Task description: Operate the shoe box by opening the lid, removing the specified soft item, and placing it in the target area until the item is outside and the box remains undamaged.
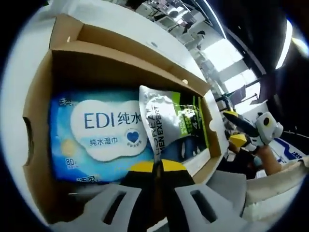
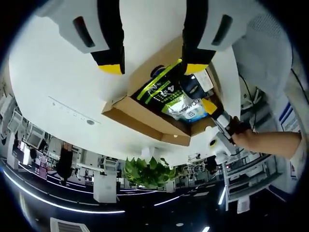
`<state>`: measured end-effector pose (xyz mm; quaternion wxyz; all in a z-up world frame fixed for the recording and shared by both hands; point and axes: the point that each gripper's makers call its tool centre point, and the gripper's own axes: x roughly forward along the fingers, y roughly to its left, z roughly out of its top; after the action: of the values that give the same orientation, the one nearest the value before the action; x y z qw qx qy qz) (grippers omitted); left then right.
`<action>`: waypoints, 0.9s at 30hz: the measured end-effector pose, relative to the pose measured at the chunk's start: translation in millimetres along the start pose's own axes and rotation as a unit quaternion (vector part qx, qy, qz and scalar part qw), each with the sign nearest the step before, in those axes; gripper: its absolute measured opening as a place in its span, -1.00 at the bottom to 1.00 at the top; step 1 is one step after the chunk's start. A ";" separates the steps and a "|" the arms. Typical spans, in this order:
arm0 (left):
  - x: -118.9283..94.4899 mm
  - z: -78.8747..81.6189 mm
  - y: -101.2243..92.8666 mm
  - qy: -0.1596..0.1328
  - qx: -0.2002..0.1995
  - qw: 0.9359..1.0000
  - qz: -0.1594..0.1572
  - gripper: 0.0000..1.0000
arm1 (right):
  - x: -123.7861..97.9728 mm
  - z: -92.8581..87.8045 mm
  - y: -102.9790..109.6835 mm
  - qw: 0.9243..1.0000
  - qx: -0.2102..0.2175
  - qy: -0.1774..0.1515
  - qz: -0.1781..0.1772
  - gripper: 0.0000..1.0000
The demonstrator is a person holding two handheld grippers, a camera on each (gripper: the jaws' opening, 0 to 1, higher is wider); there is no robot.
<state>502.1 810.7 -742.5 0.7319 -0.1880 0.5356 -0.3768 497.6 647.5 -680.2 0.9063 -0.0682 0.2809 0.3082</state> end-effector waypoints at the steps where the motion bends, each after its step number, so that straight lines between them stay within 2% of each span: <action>1: 0.6 0.2 -1.9 -0.001 0.000 1.000 -0.004 -1.00 | 0.2 0.4 0.7 1.000 0.000 0.000 0.001 -0.12; 3: 2.2 0.2 -7.0 -0.001 -0.005 1.000 -0.015 -1.00 | 0.8 1.1 2.2 1.000 0.000 0.000 0.003 -0.12; 12: 4.0 5.6 -7.8 -0.010 0.003 1.000 -0.011 -1.00 | 2.8 0.6 6.2 1.000 0.000 0.002 0.009 -0.13; 17: 3.8 5.2 -11.8 -0.010 0.027 1.000 -0.012 -1.00 | 3.7 -0.4 7.6 1.000 0.002 0.003 0.011 -0.14; 19: 2.8 5.7 -12.1 -0.013 0.043 0.999 -0.006 -1.00 | 4.1 -0.7 8.6 1.000 0.002 0.003 0.012 -0.14; 27: -0.4 8.4 -12.0 -0.010 0.040 0.999 0.007 -1.00 | 6.5 -0.3 13.2 1.000 0.003 0.003 0.017 -0.14</action>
<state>505.6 802.2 -731.1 0.7467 -0.1584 0.5145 -0.3906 493.9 661.4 -683.4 0.9001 -0.0619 0.2856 0.3230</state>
